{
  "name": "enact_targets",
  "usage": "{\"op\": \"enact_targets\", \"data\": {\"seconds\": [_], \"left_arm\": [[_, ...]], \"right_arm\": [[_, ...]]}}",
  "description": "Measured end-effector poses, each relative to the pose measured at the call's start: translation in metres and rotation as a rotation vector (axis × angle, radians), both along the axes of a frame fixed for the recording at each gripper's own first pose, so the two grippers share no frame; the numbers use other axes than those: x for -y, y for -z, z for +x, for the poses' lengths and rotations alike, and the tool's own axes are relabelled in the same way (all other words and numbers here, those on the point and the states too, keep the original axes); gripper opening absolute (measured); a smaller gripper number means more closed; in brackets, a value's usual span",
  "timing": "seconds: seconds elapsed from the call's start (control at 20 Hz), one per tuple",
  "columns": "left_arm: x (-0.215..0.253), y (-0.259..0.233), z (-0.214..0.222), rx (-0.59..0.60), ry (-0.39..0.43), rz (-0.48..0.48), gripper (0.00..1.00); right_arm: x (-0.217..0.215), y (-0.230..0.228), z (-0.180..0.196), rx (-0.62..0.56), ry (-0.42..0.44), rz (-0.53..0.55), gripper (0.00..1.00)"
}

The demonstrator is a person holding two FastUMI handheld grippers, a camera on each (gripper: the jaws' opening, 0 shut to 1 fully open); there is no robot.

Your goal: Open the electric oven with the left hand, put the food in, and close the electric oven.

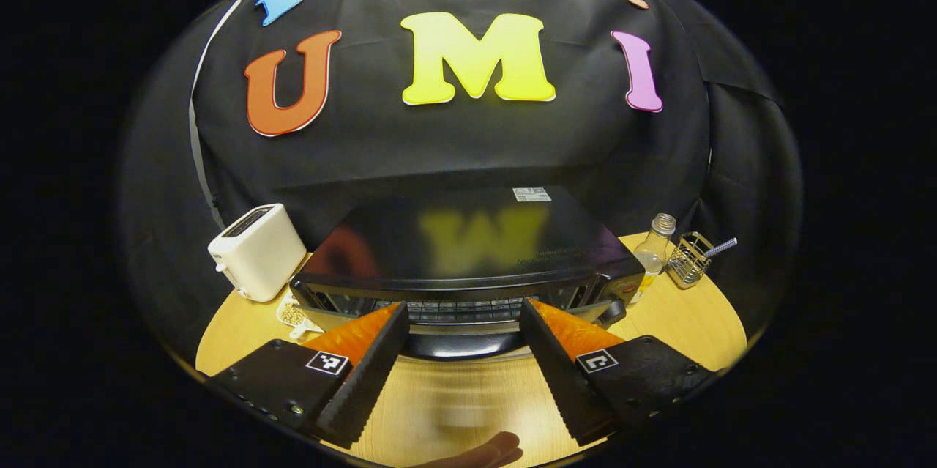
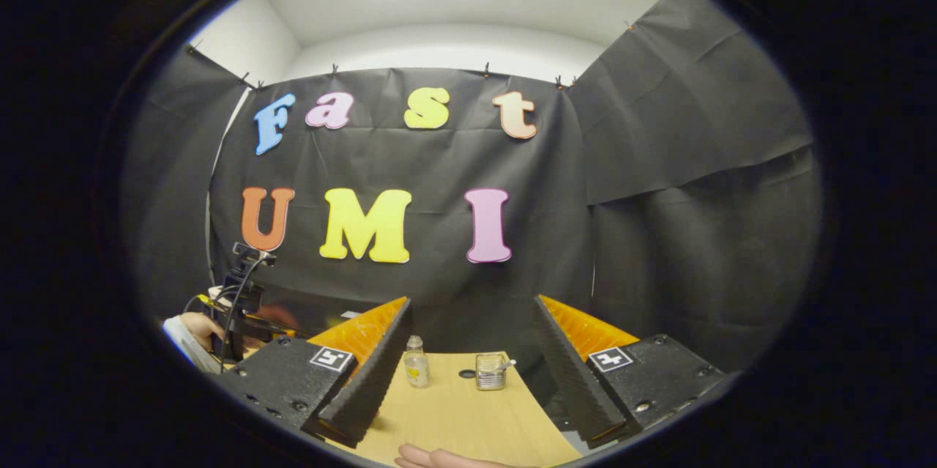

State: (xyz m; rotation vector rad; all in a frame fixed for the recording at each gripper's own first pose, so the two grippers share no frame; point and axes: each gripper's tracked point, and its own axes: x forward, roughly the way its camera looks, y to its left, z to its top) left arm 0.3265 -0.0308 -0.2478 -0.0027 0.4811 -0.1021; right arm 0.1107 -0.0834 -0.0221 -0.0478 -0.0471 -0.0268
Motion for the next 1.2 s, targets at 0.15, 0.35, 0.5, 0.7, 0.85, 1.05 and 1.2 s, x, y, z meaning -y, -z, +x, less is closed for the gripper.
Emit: {"op": "enact_targets", "data": {"seconds": [0.15, 0.35, 0.5, 0.7, 0.85, 1.05, 1.2], "left_arm": [[-0.001, 0.007, -0.019, 0.015, 0.005, 0.001, 0.97], [-0.002, 0.021, -0.051, 0.036, 0.013, -0.004, 0.96], [0.000, 0.036, -0.072, 0.035, 0.021, -0.011, 0.97], [-0.001, 0.055, -0.093, 0.028, 0.022, -0.008, 0.97], [-0.001, 0.066, -0.103, 0.026, 0.023, -0.004, 0.97], [0.001, 0.089, -0.117, -0.005, 0.023, -0.006, 0.96], [0.001, 0.107, -0.127, -0.023, 0.028, 0.002, 0.96]], "right_arm": [[-0.009, 0.004, 0.000, -0.010, -0.018, -0.004, 1.00], [-0.016, 0.009, 0.002, -0.018, -0.030, -0.002, 1.00], [-0.022, 0.014, 0.006, -0.035, -0.038, 0.002, 1.00], [-0.034, 0.024, 0.012, -0.058, -0.058, 0.008, 1.00], [-0.040, 0.032, 0.014, -0.072, -0.068, 0.010, 1.00], [-0.045, 0.043, 0.017, -0.092, -0.076, 0.004, 1.00], [-0.046, 0.053, 0.019, -0.108, -0.088, 0.004, 1.00]]}}
